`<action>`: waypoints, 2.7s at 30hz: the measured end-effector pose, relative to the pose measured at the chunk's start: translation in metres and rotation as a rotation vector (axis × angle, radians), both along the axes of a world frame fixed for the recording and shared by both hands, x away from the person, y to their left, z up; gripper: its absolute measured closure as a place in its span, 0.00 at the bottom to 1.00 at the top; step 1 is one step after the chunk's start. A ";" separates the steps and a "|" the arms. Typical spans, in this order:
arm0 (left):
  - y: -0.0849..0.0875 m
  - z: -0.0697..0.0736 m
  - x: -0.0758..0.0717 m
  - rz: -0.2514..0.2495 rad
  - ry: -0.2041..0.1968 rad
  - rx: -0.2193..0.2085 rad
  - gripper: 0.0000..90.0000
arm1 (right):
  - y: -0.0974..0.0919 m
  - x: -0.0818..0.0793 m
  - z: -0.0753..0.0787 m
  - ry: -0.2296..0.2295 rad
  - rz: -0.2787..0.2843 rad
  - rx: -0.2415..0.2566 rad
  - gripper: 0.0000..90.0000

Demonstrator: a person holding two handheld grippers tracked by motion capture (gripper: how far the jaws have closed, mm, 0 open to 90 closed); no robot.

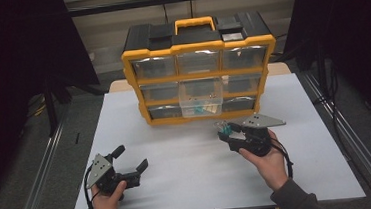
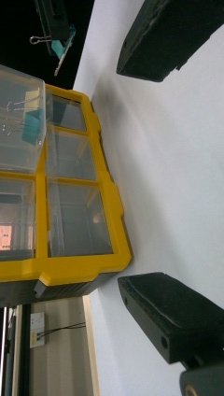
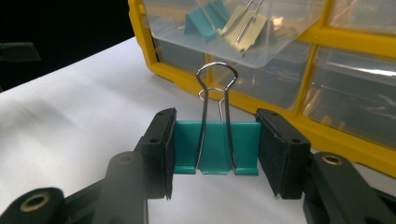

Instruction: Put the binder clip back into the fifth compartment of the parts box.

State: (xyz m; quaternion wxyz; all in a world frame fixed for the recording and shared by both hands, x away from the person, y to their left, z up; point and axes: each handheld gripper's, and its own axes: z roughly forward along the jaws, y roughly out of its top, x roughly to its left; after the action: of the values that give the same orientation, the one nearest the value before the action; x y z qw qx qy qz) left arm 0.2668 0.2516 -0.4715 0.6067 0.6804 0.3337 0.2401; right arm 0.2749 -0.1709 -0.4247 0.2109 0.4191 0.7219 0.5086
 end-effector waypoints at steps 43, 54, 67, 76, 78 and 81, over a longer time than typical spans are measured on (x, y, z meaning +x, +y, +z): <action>0.000 0.000 0.000 0.002 0.000 -0.002 0.02 | -0.032 0.021 0.053 -0.090 -0.122 0.049 0.56; 0.000 0.000 0.000 0.000 0.000 -0.001 0.02 | -0.030 0.027 0.069 -0.125 -0.134 0.065 0.56; 0.000 0.000 0.000 0.001 -0.001 -0.003 0.02 | -0.020 0.037 0.088 -0.146 -0.131 0.061 0.56; 0.000 0.000 0.001 -0.001 -0.002 -0.007 0.02 | -0.006 0.043 0.094 -0.153 -0.112 0.055 0.56; 0.001 0.000 0.001 -0.008 -0.002 0.000 0.02 | -0.004 0.044 0.095 -0.153 -0.112 0.052 0.56; 0.001 0.000 0.001 -0.012 -0.003 0.000 0.02 | 0.001 0.047 0.096 -0.152 -0.104 0.056 0.56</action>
State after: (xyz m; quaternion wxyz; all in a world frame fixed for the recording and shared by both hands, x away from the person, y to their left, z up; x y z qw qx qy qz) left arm 0.2675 0.2524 -0.4713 0.6088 0.6820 0.3286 0.2372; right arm 0.3216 -0.1703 -0.3284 0.2794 0.4220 0.6666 0.5472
